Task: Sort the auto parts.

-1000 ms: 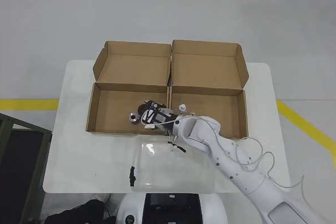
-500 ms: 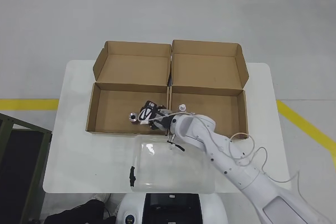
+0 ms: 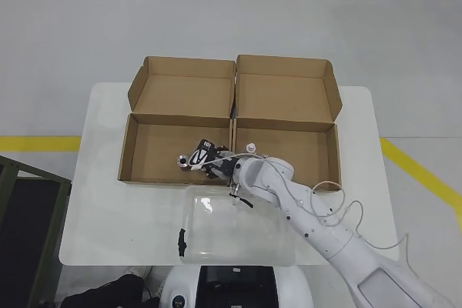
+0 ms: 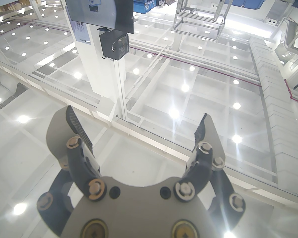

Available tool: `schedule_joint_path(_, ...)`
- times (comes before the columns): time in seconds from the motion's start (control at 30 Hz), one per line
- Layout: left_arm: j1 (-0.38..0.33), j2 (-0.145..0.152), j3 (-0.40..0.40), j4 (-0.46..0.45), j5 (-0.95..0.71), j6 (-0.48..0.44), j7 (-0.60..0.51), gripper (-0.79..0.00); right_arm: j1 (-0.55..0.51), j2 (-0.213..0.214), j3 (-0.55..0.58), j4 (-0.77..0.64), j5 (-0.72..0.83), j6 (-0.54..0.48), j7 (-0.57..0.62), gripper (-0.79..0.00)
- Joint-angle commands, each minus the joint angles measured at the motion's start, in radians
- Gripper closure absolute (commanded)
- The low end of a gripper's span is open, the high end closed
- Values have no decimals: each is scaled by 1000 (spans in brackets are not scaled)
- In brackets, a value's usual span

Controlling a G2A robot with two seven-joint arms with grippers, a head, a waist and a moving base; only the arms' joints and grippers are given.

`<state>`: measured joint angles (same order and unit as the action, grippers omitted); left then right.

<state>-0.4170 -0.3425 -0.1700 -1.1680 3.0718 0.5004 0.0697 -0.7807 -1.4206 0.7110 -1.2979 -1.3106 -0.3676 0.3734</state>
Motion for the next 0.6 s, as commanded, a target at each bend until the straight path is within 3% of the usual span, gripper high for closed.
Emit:
schedule_joint_path(0.0, 0, 0, 0, 0, 0, 0, 0, -785, -2, -1, 4, -3, -1, -4, 1, -785)
schedule_joint_path(0.2, 0, 0, 0, 0, 0, 0, 0, -785, -25, 3, 35, -78, 2, -7, -19, -785)
schedule_joint_path(0.57, 0, 0, 0, 0, 0, 0, 0, -785, -155, 47, 172, -373, -18, -62, -7, -785)
